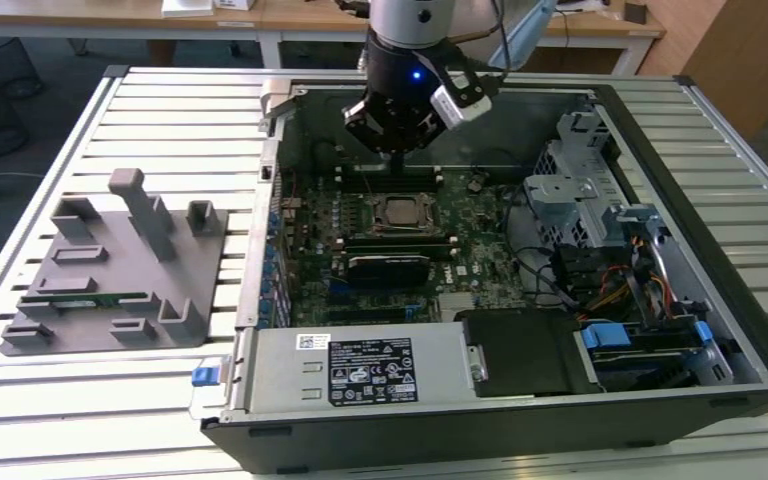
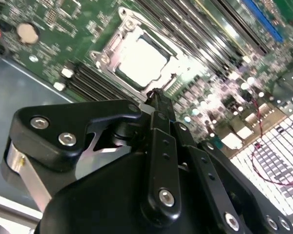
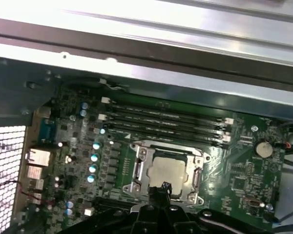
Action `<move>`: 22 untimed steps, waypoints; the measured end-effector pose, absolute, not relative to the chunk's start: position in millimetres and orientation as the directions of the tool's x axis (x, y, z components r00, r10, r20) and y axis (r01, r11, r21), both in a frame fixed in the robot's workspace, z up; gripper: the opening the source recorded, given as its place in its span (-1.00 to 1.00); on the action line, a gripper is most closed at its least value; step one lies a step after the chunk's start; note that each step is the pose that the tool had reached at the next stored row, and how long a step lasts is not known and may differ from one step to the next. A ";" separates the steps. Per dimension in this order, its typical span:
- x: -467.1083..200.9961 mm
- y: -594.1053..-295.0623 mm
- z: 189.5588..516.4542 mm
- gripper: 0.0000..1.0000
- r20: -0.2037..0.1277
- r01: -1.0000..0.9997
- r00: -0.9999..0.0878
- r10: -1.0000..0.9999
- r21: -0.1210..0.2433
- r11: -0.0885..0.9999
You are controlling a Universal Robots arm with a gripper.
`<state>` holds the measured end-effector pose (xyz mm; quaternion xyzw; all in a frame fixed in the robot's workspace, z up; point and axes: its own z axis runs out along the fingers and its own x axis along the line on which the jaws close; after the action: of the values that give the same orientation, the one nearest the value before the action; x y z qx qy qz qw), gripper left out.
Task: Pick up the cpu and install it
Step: 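Install the first cpu locking lever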
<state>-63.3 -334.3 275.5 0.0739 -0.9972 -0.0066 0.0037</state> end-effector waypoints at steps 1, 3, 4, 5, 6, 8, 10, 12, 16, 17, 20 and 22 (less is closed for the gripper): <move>-67.4 -334.2 275.3 -0.79 0.005 -0.147 -0.989 -0.148 0.013 0.989; -76.3 -333.9 274.6 -0.79 0.001 -0.147 -0.989 -0.147 0.013 0.989; -80.4 -333.7 274.3 -0.79 0.000 -0.148 -0.989 -0.148 0.013 0.989; -84.0 -333.4 273.9 -0.79 -0.001 -0.148 -0.989 -0.148 0.013 0.989; -87.6 -333.1 273.5 -0.79 -0.001 -0.147 -0.989 -0.147 0.013 0.989; -94.2 -332.4 272.6 -0.79 -0.002 -0.148 -0.989 -0.148 0.013 0.989; -99.9 -331.6 271.6 -0.79 -0.003 -0.147 -0.989 -0.147 0.012 0.989; -104.7 -330.9 270.5 -0.79 -0.002 -0.148 -0.989 -0.148 0.012 0.989; -111.8 -329.3 268.0 -0.79 -0.003 -0.148 -0.989 -0.148 0.013 0.989; -112.8 -328.4 267.5 -0.79 -0.002 -0.148 -0.989 -0.148 0.012 0.989; -114.1 -323.1 266.1 -0.79 -0.002 -0.148 -0.989 -0.148 0.012 0.989; -115.1 -319.1 264.8 -0.79 -0.003 -0.148 -0.989 -0.148 0.013 0.989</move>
<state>-115.1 -319.1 264.8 0.0740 -0.9972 -0.0063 -0.0009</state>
